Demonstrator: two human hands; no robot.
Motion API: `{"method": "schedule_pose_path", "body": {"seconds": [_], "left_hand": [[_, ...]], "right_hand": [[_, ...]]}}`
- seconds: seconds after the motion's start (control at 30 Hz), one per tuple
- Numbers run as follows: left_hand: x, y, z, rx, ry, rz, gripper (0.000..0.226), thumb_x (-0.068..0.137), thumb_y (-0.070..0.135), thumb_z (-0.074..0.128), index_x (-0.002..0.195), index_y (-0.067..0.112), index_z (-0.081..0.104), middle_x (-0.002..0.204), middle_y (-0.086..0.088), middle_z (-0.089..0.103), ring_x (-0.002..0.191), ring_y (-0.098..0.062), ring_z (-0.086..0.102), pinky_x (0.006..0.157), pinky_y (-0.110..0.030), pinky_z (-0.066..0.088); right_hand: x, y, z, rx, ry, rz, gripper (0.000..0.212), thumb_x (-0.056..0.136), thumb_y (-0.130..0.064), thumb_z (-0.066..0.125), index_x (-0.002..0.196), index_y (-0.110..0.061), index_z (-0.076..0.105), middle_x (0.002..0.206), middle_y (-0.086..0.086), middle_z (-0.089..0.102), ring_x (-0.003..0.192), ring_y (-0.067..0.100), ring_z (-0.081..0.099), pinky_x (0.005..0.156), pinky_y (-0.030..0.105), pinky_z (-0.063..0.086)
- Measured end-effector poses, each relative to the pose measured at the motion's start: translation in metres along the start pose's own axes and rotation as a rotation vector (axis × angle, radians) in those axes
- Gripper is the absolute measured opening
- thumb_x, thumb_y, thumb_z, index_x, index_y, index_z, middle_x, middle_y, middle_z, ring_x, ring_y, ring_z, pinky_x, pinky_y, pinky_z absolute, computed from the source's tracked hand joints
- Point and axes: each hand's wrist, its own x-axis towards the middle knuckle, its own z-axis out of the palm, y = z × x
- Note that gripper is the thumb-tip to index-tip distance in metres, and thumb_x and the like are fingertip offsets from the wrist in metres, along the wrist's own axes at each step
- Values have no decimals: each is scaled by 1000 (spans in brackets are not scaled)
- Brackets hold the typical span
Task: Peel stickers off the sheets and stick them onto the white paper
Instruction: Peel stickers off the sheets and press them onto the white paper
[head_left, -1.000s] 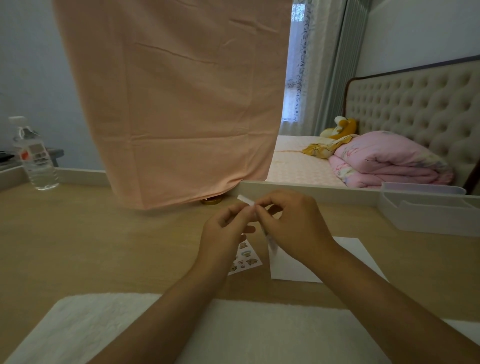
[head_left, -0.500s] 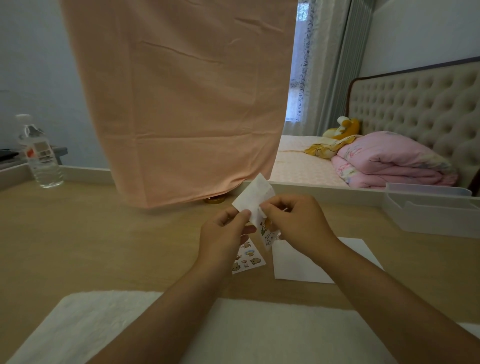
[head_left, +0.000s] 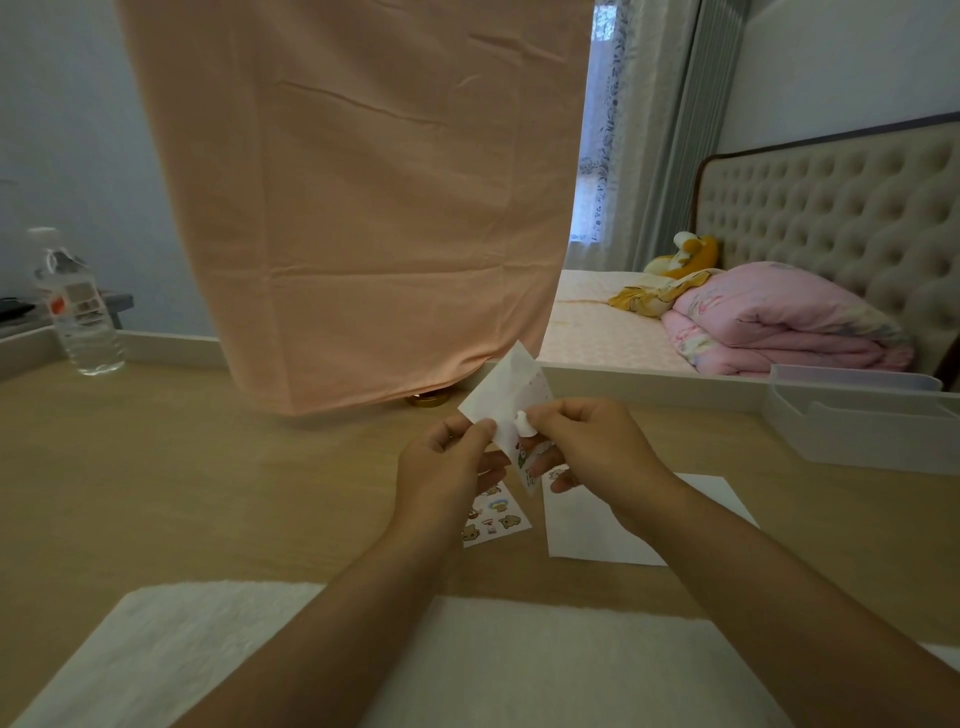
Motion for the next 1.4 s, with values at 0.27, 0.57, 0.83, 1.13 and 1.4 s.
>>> {"method": "schedule_pose_path", "body": {"seconds": [0.27, 0.57, 0.83, 1.13, 1.4], "left_hand": [[-3, 3, 0, 36, -3, 60, 9, 95, 18, 66, 100, 11, 67, 83, -9, 77, 77, -22, 76, 75, -39, 62], [3, 8, -10, 37, -239, -59, 24, 95, 22, 65, 118, 16, 65, 102, -8, 77, 93, -26, 75, 87, -42, 60], [12, 2, -15, 57, -140, -91, 17, 93, 22, 70, 109, 16, 70, 89, -6, 78, 83, -22, 74, 83, -38, 62], [10, 1, -14, -21, -111, -15, 23, 93, 27, 69, 115, 20, 72, 101, -2, 78, 99, -19, 73, 89, -35, 58], [5, 3, -11, -42, -157, 32, 20, 93, 21, 68, 113, 20, 72, 101, -4, 78, 98, -22, 74, 85, -38, 58]], "right_hand": [[5, 14, -9, -663, 120, -650, 25, 93, -44, 61, 106, -30, 78, 96, -14, 75, 77, 6, 66, 68, 36, 58], [6, 13, -16, -874, 109, -929, 36, 97, -47, 51, 99, -24, 79, 88, -7, 76, 73, 9, 68, 60, 35, 56], [7, 16, -20, -1024, 81, -1054, 43, 97, -54, 50, 96, -21, 77, 89, -3, 77, 79, 18, 73, 51, 34, 55], [-6, 3, 2, -339, 12, -232, 38, 85, -56, 69, 70, -21, 73, 75, -6, 72, 56, 4, 61, 58, 28, 50], [-6, -7, 0, 16, -105, 126, 26, 91, -33, 72, 97, -8, 75, 81, -2, 73, 57, 12, 57, 52, 25, 38]]}}
